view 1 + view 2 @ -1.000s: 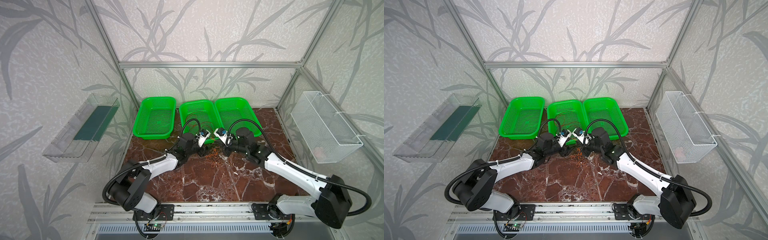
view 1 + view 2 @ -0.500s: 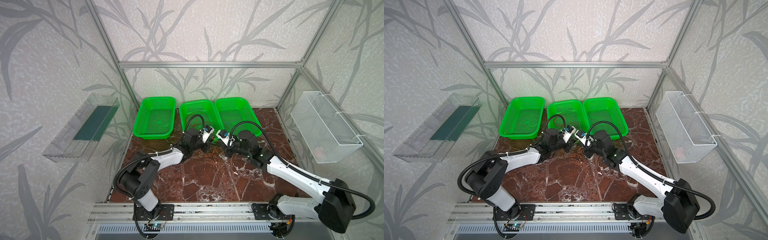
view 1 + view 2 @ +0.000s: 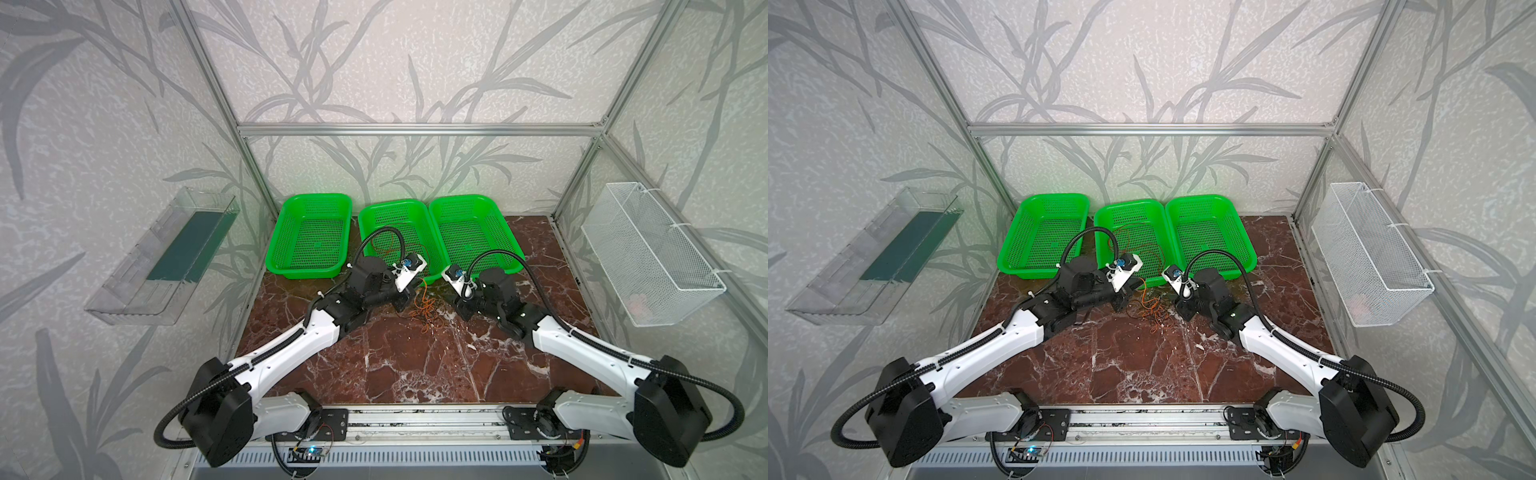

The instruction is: Untangle the cables

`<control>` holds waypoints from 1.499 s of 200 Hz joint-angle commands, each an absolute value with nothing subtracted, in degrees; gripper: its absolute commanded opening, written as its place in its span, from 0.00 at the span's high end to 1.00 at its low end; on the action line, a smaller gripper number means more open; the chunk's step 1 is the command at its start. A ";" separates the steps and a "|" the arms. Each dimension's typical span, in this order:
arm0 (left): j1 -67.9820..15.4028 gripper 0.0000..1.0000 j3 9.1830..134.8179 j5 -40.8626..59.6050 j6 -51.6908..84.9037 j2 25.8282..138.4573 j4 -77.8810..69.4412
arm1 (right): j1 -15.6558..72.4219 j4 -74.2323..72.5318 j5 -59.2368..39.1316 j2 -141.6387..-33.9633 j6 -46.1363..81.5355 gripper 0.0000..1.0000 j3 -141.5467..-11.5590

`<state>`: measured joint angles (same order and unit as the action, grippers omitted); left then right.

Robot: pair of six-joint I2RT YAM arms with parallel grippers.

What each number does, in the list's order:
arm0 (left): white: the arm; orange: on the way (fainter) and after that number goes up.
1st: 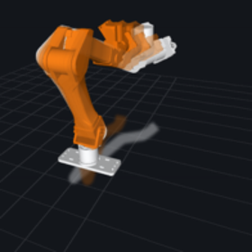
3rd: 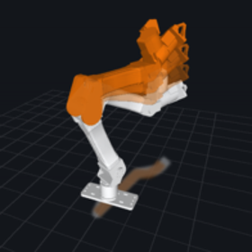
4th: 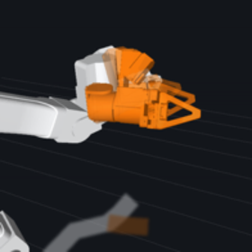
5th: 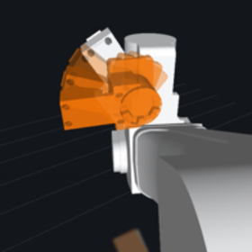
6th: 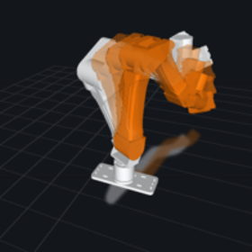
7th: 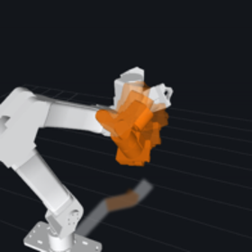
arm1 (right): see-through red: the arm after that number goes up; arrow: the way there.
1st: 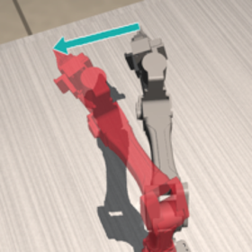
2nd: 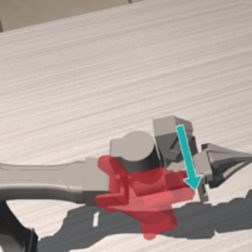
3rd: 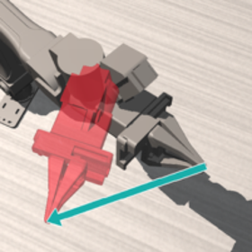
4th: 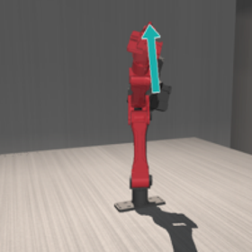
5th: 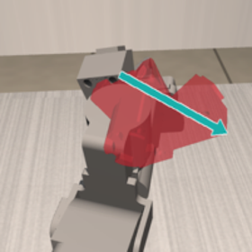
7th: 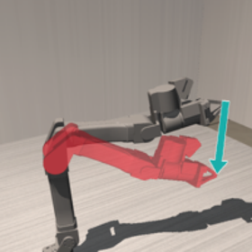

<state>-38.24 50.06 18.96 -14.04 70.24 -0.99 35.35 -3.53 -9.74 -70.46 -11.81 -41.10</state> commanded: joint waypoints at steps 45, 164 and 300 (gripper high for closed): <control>-42.60 1.00 49.89 13.19 -23.99 63.56 1.39 | 35.56 -6.00 -17.99 -80.07 -10.37 0.49 -45.58; -43.88 1.00 53.83 14.76 -26.71 64.77 -8.35 | 37.56 -11.83 -41.23 -92.43 -9.84 0.51 -50.32; -42.92 1.00 63.00 11.09 -30.28 72.32 -22.18 | 38.50 -10.59 -20.32 -94.28 -6.19 0.68 -45.45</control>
